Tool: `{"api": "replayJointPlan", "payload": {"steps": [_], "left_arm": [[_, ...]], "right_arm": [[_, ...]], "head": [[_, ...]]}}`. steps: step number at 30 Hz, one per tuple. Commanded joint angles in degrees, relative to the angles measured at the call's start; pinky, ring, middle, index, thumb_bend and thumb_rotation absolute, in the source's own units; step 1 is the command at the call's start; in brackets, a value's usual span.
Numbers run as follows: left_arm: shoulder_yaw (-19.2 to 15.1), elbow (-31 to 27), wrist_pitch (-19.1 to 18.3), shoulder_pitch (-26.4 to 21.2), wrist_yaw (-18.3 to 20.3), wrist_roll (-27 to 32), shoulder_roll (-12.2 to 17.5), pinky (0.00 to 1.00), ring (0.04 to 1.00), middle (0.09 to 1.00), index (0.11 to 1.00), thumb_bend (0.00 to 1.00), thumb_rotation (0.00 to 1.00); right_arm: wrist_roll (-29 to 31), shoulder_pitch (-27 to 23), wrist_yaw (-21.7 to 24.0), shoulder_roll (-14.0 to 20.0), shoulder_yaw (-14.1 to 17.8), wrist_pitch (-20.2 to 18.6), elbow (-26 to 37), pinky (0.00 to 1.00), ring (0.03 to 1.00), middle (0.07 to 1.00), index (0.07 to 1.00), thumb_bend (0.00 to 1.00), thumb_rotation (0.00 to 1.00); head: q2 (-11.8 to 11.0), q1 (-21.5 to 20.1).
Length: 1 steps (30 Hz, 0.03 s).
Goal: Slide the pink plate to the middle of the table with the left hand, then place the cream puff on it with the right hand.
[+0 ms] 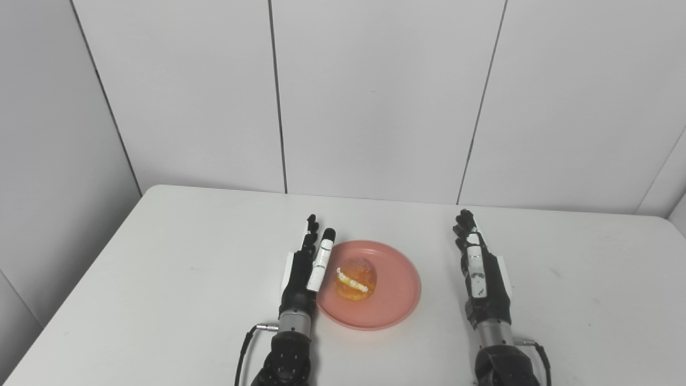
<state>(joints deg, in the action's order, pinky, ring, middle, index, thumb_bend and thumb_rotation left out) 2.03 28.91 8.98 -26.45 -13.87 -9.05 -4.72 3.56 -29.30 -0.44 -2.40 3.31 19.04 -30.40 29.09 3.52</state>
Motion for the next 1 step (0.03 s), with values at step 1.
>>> {"api": "replayJointPlan", "payload": {"steps": [1], "left_arm": [[0.05, 2.17, -0.76, 4.47, 0.35, 0.04, 0.09, 1.0, 1.0, 1.0, 1.0, 0.66, 1.0]], "right_arm": [[0.84, 2.95, 0.49, -0.74, -0.12, -0.76, -0.48, 1.0, 0.965, 0.957, 0.94, 0.84, 1.0]], "head": [[0.08, 0.04]]}}
